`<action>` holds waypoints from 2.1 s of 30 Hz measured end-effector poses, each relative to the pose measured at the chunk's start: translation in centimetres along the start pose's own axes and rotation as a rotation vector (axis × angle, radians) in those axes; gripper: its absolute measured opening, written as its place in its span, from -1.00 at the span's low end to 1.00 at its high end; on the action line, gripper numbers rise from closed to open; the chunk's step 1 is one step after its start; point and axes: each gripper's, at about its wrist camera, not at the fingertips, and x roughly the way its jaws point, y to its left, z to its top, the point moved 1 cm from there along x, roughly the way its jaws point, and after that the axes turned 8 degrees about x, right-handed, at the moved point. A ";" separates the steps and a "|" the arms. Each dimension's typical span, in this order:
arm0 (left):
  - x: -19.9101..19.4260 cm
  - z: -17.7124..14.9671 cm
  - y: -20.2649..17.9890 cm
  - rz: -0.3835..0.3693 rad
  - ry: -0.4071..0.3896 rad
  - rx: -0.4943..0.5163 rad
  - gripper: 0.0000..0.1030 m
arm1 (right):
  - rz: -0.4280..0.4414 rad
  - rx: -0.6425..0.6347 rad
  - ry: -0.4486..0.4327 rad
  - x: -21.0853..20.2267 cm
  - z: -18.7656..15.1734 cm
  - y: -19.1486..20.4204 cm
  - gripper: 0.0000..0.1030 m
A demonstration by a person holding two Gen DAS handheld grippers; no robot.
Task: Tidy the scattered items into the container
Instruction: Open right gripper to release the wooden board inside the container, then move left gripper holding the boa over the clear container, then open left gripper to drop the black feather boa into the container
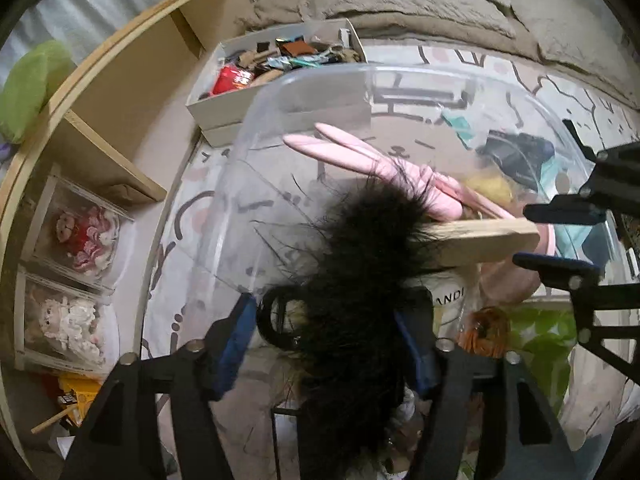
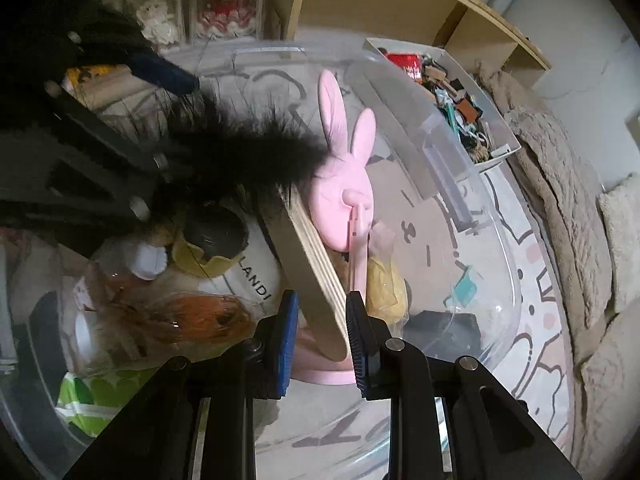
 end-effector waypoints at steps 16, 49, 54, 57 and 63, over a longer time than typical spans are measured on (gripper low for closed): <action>-2.9 -1.3 -0.2 0.017 -0.048 0.060 -0.27 | 0.033 0.080 -0.046 -0.5 0.6 -1.6 -0.51; -2.1 -1.7 0.0 0.058 0.006 0.117 -0.28 | -0.131 0.081 0.117 4.2 0.5 -2.6 -0.51; -2.3 -2.2 0.2 0.051 -0.001 0.091 -0.28 | -0.103 0.117 0.084 3.5 0.4 -2.9 -0.51; -3.2 -2.6 -0.1 0.032 -0.021 0.079 -0.28 | -0.058 0.119 -0.001 2.0 0.3 -2.7 -0.51; -4.5 -3.1 -0.5 0.007 -0.052 0.049 -0.28 | 0.019 0.142 -0.134 -2.1 0.2 -0.9 -0.51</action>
